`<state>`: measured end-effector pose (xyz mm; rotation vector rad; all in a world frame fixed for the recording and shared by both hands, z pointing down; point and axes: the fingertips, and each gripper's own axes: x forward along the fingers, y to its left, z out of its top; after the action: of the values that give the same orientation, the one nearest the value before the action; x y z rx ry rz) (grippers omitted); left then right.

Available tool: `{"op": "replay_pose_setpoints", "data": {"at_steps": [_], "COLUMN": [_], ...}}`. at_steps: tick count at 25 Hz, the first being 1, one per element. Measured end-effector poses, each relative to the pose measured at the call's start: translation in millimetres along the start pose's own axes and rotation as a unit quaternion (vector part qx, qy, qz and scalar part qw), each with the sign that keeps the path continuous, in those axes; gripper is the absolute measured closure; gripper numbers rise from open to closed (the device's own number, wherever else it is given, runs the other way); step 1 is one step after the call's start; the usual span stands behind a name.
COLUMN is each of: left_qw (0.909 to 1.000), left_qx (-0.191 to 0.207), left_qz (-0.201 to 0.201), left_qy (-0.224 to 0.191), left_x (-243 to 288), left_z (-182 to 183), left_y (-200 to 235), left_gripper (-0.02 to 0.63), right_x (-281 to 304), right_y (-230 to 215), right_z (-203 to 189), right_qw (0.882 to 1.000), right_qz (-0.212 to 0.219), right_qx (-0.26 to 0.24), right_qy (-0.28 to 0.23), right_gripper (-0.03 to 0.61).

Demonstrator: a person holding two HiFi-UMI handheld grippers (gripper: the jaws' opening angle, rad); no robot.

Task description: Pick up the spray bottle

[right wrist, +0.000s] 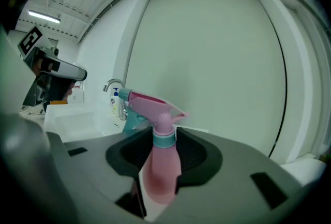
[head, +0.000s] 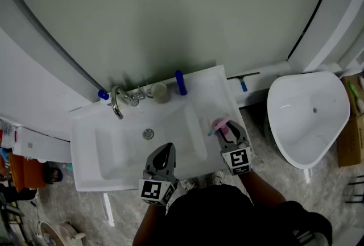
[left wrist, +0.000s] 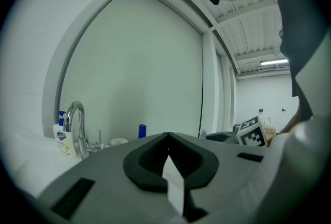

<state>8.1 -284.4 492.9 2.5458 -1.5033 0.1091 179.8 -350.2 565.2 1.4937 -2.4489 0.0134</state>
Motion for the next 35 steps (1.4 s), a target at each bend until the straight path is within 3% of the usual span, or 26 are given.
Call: {"op": "replay_pose_setpoints", "data": {"at_steps": [16,29,35], "left_qw": [0.9998,0.9984,0.9975], "left_qx": [0.000,0.012,0.017], "left_qz": [-0.017,-0.006,0.000], "left_qy": [-0.010,-0.054,-0.069], "left_x": [5.7,-1.6,-7.1], "left_z": [-0.2,43.1,56.4], "left_y": [-5.3,-3.7,1.7], "left_gripper": [0.620,0.621,0.621], "right_x": [-31.2,-58.6,-72.7], "right_y": [4.3,17.5,22.3], "right_z": [100.8,173.3,206.7], "right_qw": [0.994,0.985,0.973], "right_qz": [-0.001,0.022,0.028], "right_qx": [0.010,0.001,-0.002], "right_qy": [-0.105,-0.173,-0.230], "right_gripper": [0.440,0.443,0.443]}}
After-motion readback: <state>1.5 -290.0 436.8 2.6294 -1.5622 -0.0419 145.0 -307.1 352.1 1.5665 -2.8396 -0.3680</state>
